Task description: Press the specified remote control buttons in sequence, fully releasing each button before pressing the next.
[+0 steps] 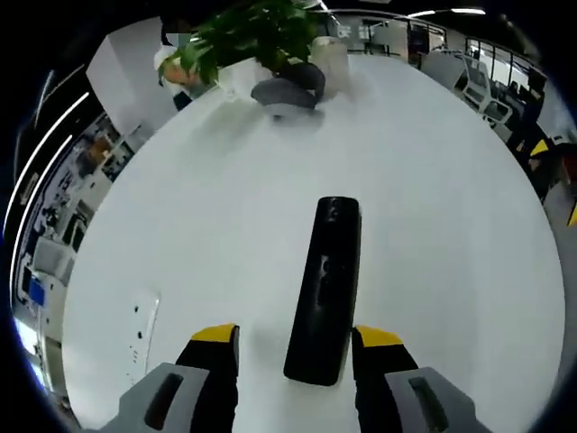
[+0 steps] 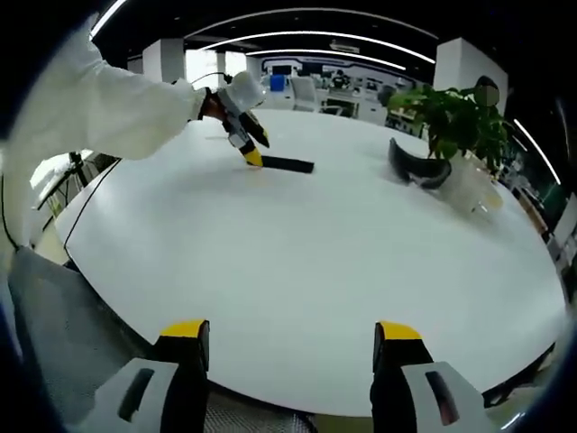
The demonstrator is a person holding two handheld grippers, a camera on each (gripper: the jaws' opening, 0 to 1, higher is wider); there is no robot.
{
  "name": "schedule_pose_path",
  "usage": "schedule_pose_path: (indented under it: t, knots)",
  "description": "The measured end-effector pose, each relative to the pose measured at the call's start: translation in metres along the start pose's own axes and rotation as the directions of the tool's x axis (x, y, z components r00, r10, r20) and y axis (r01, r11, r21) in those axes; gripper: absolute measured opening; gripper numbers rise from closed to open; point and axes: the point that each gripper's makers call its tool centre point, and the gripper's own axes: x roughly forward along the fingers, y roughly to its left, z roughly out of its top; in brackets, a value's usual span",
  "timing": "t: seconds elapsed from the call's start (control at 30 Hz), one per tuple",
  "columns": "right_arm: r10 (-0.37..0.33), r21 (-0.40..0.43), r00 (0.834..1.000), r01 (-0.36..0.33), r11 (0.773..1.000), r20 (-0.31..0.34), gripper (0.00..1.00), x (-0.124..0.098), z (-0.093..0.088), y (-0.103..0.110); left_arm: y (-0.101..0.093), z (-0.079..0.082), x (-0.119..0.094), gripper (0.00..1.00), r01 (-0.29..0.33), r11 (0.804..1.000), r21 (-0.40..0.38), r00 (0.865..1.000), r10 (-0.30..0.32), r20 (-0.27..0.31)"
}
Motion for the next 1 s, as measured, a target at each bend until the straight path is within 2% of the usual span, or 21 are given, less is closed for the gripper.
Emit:
schedule_pose_path:
  t: [0.07, 0.23, 0.3, 0.37, 0.43, 0.53, 0.63, 1.0]
  knots:
    - [0.002, -0.001, 1.0, -0.002, 1.0, -0.002, 0.73, 0.0, 0.0, 0.0, 0.001, 0.0, 0.001, 0.51, 0.003, 1.0, -0.003, 1.0, -0.003, -0.006]
    - [0.007, -0.006, 1.0, -0.007, 1.0, -0.004, 0.72, 0.0, 0.0, 0.001, -0.004, 0.0, 0.004, 0.47, 0.079, 0.997, 0.011, 0.997, -0.079, -0.023]
    - [0.01, -0.007, 1.0, -0.01, 1.0, -0.006, 0.72, 0.0, 0.0, 0.002, -0.008, 0.0, 0.005, 0.43, 0.11, 0.994, 0.025, 0.994, -0.109, -0.025]
    - [0.015, -0.009, 1.0, -0.015, 1.0, -0.007, 0.72, 0.001, -0.001, 0.003, -0.019, -0.002, 0.005, 0.33, 0.168, 0.985, -0.036, 0.985, -0.169, -0.032]
    - [0.013, -0.013, 1.0, -0.013, 1.0, -0.004, 0.72, 0.001, 0.0, 0.003, -0.017, -0.002, 0.004, 0.33, 0.157, 0.987, -0.015, 0.987, -0.158, -0.007]
    - [0.019, -0.013, 1.0, -0.019, 1.0, 0.0, 0.72, 0.001, 0.0, 0.004, -0.017, -0.003, 0.004, 0.33, 0.157, 0.987, -0.034, 0.987, -0.156, 0.023]
    - [0.022, -0.021, 1.0, -0.022, 1.0, -0.001, 0.72, 0.0, -0.001, 0.005, -0.018, -0.002, 0.004, 0.32, 0.157, 0.987, -0.035, 0.987, -0.156, 0.025]
    - [0.018, -0.023, 1.0, -0.018, 1.0, 0.009, 0.73, 0.0, 0.0, 0.003, -0.024, 0.0, 0.006, 0.25, 0.162, 0.987, 0.002, 0.984, -0.162, -0.073]
